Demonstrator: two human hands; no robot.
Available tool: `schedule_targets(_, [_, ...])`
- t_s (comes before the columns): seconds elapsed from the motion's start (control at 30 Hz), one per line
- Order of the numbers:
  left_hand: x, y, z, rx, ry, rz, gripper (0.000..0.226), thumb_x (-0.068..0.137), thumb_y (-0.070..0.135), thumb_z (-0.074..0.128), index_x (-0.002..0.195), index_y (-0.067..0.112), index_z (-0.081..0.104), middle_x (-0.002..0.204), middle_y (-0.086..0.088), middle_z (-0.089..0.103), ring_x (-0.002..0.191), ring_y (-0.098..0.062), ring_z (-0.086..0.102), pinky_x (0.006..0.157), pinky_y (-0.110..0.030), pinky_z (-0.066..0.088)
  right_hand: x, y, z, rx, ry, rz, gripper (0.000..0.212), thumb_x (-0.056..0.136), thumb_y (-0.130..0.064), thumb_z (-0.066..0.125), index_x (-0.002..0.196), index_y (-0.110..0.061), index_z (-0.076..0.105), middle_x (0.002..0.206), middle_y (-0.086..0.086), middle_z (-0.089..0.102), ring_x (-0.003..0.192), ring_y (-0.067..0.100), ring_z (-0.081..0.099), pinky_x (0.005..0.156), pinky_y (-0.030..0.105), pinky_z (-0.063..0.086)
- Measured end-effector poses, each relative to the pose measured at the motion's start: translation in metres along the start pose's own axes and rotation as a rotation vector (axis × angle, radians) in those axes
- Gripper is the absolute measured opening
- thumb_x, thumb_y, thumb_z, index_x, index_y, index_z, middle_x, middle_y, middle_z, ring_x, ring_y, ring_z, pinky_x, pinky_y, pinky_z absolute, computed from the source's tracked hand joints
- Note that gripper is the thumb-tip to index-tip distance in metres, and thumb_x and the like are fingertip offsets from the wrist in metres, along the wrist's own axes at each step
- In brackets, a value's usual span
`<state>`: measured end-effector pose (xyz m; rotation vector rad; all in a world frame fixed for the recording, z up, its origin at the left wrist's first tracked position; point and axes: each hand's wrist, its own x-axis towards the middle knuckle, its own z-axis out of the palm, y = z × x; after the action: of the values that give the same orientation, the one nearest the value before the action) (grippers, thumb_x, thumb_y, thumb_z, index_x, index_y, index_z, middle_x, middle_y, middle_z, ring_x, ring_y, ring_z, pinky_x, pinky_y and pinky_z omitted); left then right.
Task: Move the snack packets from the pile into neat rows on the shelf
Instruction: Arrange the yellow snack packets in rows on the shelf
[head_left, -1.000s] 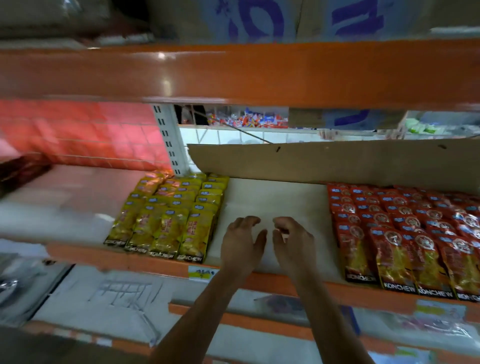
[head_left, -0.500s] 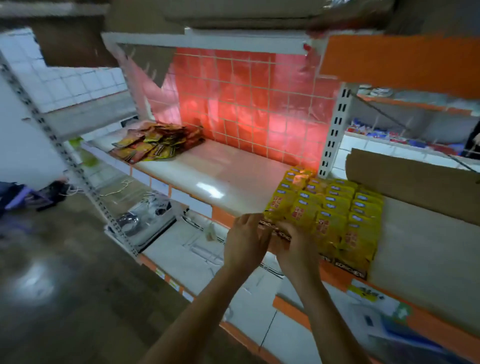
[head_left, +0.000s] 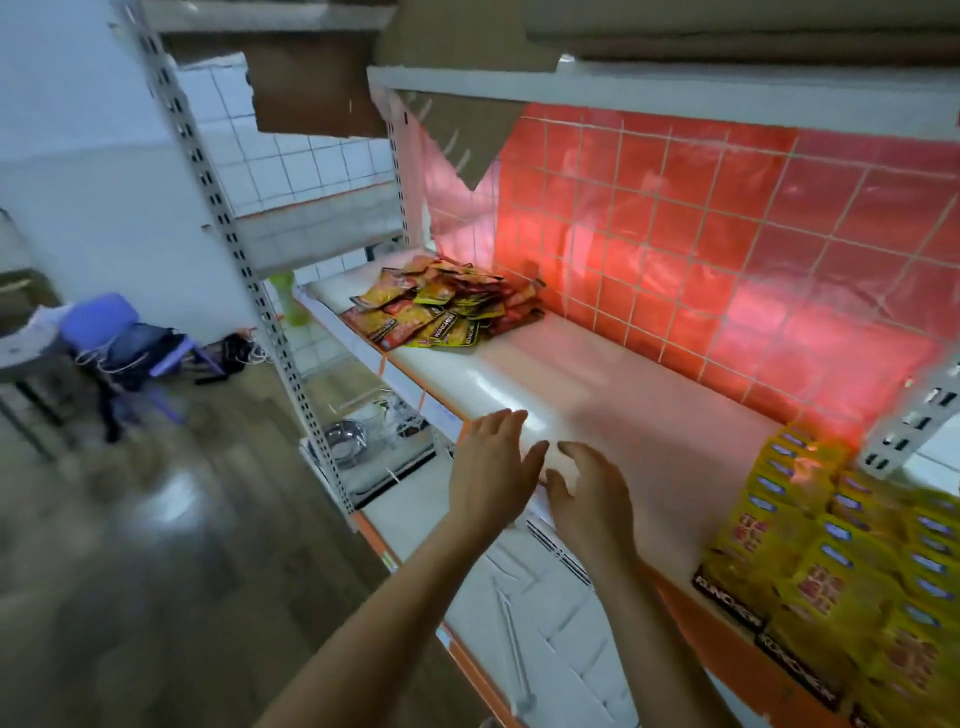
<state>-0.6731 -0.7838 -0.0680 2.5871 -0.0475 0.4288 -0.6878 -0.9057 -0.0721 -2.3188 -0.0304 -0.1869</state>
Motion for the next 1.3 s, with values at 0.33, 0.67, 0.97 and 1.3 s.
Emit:
schedule_targets(0.33, [0.114, -0.067, -0.001, 0.140, -0.004, -0.092, 0.056, 0.092, 0.044, 0.055, 0.136, 0.010, 0.048, 0.135, -0.009, 0.052, 0.123, -0.031, 0.046, 0.102, -0.039, 0.037, 0.125, -0.037, 0.054, 0.090, -0.064, 0.023, 0.038, 0.092, -0.017, 0.058, 0.129, -0.012, 0.054, 0.130, 0.005, 0.058, 0.122, 0.024, 0.051, 0.103, 0.032, 0.038])
schedule_targets(0.67, [0.178, -0.133, -0.009, 0.158, 0.002, -0.175, 0.051, 0.092, 0.041, 0.055, 0.133, 0.012, 0.048, 0.133, -0.009, 0.053, 0.122, -0.030, 0.045, 0.098, -0.037, 0.036, 0.192, -0.064, 0.102, 0.090, -0.109, 0.129, 0.043, 0.089, -0.021, 0.060, 0.130, -0.010, 0.051, 0.120, 0.008, 0.063, 0.112, 0.026, 0.057, 0.090, 0.031, 0.041])
schedule_targets(0.97, [0.261, -0.182, -0.010, 0.116, -0.027, -0.107, 0.048, 0.091, 0.046, 0.052, 0.124, 0.011, 0.050, 0.116, -0.010, 0.060, 0.109, -0.028, 0.052, 0.093, -0.037, 0.043, 0.237, -0.098, 0.143, 0.076, -0.008, 0.292, 0.040, 0.084, -0.032, 0.063, 0.121, -0.021, 0.052, 0.109, 0.005, 0.066, 0.101, 0.028, 0.060, 0.075, 0.031, 0.043])
schedule_targets(1.3, [0.312, -0.202, 0.006, 0.232, -0.088, 0.015, 0.050, 0.089, 0.059, 0.050, 0.106, 0.013, 0.050, 0.102, -0.009, 0.061, 0.095, -0.026, 0.057, 0.084, -0.035, 0.044, 0.245, -0.106, 0.163, 0.185, 0.179, 0.524, 0.036, 0.078, -0.009, 0.058, 0.112, -0.019, 0.062, 0.103, 0.005, 0.069, 0.096, 0.025, 0.062, 0.084, 0.035, 0.050])
